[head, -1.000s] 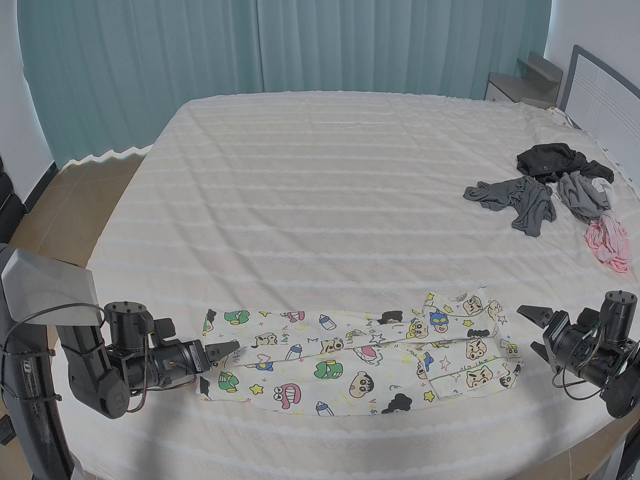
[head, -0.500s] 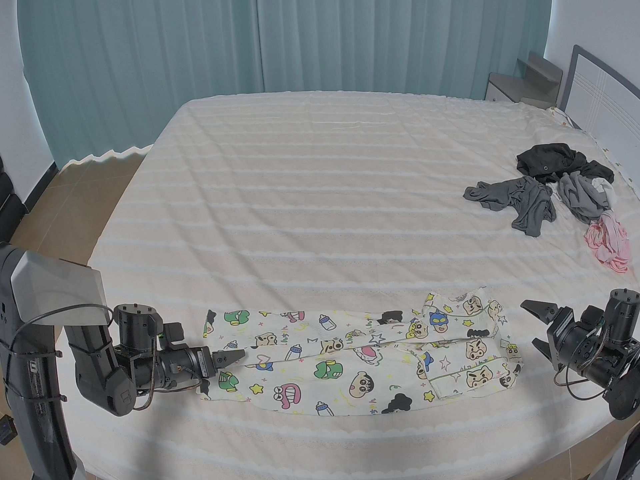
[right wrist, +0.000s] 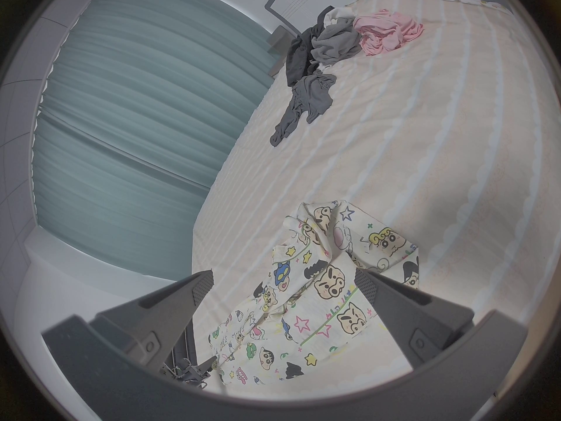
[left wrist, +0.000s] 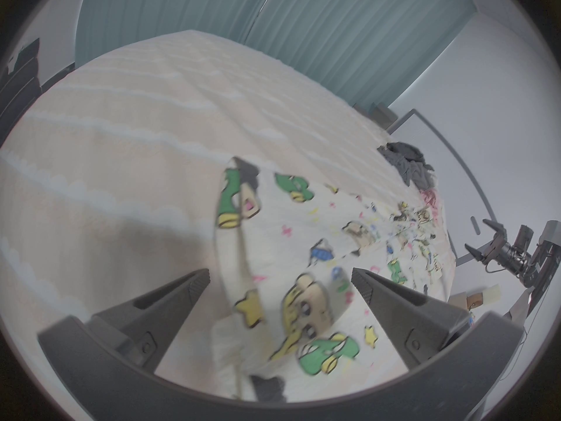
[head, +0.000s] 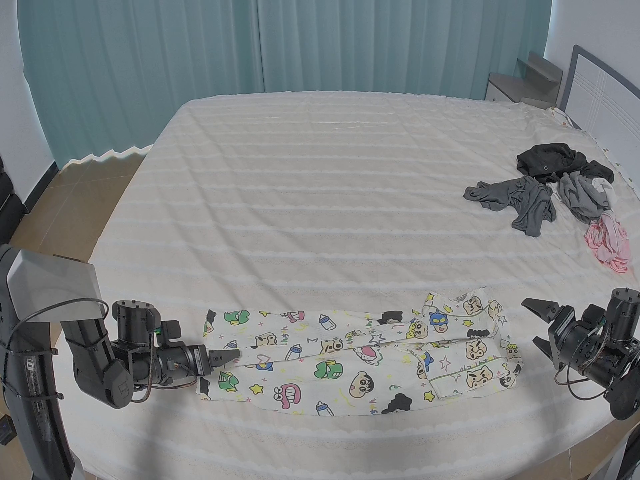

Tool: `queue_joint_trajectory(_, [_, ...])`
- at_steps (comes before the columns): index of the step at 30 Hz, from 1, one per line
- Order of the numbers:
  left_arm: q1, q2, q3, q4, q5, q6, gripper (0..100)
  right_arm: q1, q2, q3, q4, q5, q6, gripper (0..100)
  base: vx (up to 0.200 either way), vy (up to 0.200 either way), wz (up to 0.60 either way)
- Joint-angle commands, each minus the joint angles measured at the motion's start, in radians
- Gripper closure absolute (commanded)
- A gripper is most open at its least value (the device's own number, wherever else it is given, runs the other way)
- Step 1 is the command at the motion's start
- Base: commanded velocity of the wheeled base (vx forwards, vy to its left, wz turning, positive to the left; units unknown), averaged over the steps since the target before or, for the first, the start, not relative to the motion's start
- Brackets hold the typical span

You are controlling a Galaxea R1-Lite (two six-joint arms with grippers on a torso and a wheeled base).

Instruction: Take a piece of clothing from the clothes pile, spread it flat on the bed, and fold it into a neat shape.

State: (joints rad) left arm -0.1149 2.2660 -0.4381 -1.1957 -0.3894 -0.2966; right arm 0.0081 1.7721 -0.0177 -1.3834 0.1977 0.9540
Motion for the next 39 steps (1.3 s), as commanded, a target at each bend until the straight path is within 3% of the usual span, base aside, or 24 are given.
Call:
queue_joint_trajectory(1, [0.032, -0.049, -0.002, 0.090, 0.000, 0.048, 0, 0.001, -0.002, 0.018, 0.000, 0.002, 0.000, 0, 0.000, 0.000, 0.00])
queue_joint_trajectory(22, [-0.052, 0.064, -0.097, 0.105, 0.044, 0.059, 0, 0.007, 0.000, 0.018, 0.003, 0.000, 0.002, 0, 0.000, 0.000, 0.00])
queue_joint_trajectory(23, [-0.054, 0.070, -0.102, 0.105, 0.047, 0.059, 100, 0.007, 0.000, 0.018, 0.003, 0.000, 0.002, 0, 0.000, 0.000, 0.00])
queue_joint_trajectory(39, [-0.012, -0.065, -0.021, 0.120, 0.047, 0.053, 100, 0.013, 0.000, 0.018, 0.004, 0.000, 0.002, 0, 0.000, 0.000, 0.00])
